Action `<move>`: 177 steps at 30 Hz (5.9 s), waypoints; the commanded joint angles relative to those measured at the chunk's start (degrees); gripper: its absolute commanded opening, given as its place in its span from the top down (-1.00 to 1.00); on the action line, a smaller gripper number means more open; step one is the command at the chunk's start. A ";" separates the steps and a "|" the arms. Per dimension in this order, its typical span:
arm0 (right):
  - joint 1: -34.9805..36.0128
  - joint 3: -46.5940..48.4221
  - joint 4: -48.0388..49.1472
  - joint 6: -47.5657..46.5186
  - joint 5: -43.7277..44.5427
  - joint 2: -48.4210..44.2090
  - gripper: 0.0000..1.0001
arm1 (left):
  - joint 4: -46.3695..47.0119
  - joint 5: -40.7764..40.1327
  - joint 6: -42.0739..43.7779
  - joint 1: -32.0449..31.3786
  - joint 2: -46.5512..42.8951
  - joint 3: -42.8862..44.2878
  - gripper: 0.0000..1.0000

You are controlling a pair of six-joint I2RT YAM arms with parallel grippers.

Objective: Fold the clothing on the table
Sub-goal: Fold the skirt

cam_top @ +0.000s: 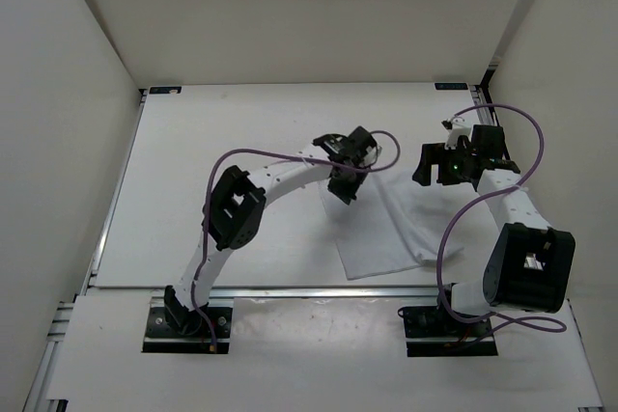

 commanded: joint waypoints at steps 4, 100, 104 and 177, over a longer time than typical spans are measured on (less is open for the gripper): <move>0.04 0.75 1.58 -1.29 0.71 -0.79 -0.87 | 0.27 -1.72 3.38 -6.59 0.83 -2.62 1.00; 15.25 1.44 -7.64 -8.86 -22.39 15.35 -0.94 | 35.33 5.23 -54.54 11.61 -69.99 -82.52 -0.36; 11.30 7.42 -12.48 -8.41 -28.38 23.18 -0.87 | 33.32 2.26 -59.89 7.83 -73.41 -85.08 -0.34; 16.73 17.11 -22.85 -8.49 -21.18 28.75 1.00 | 34.30 4.96 -65.71 7.11 -77.20 -88.24 1.00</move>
